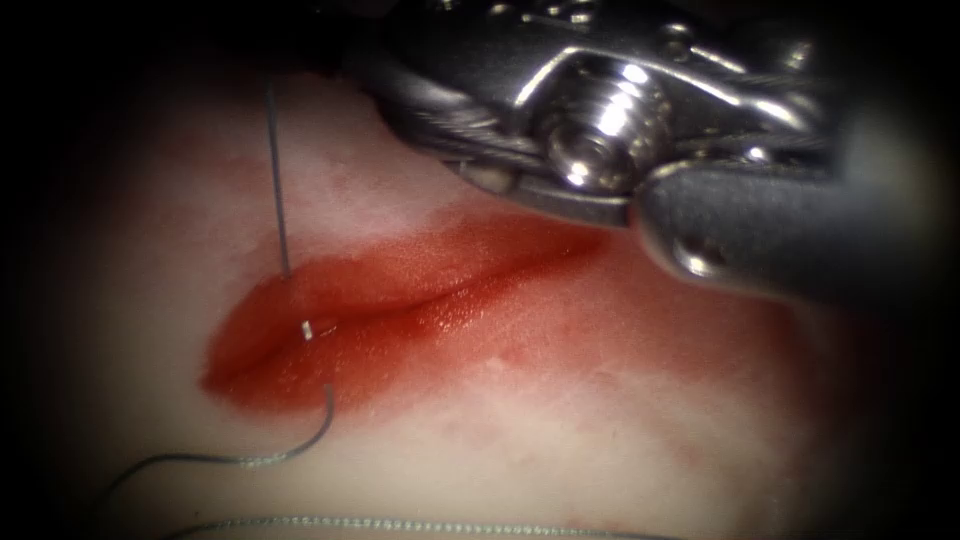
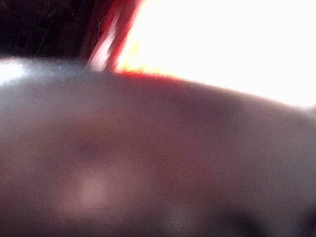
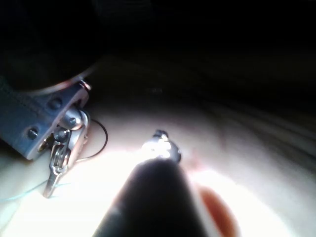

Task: Wound Closure
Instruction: Tail is too short, pull it back through, then grab a long length of suture with the left tool.

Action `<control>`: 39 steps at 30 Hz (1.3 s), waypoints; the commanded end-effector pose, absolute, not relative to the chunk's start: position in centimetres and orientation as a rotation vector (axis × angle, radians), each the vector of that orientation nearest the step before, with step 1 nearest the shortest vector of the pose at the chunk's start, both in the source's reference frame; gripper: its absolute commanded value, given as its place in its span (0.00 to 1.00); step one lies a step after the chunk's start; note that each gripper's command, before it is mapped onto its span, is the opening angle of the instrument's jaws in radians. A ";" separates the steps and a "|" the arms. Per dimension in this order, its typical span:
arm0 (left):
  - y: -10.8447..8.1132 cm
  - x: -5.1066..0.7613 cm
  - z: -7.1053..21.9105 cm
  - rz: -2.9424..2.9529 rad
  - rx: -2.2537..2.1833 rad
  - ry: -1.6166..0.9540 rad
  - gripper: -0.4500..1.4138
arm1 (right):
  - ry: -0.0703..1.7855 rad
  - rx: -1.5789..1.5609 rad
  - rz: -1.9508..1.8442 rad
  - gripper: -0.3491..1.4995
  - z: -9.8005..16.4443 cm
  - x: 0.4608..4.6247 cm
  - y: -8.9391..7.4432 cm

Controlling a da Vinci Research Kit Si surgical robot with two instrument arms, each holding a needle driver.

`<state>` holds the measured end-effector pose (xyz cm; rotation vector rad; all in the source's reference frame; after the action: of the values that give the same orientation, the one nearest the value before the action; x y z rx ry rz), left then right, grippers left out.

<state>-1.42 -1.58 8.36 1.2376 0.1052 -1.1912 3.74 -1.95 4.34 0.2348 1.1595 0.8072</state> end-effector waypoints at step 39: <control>-0.5 -1.78 8.1 -1.269 0.938 -0.526 0.61 | 1.310 0.142 0.762 0.80 4.2 3.81 -1.8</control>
<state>-1.74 -0.62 8.14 0.9242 -0.5390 -1.2524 3.69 -1.89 4.29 0.1434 1.3023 0.7626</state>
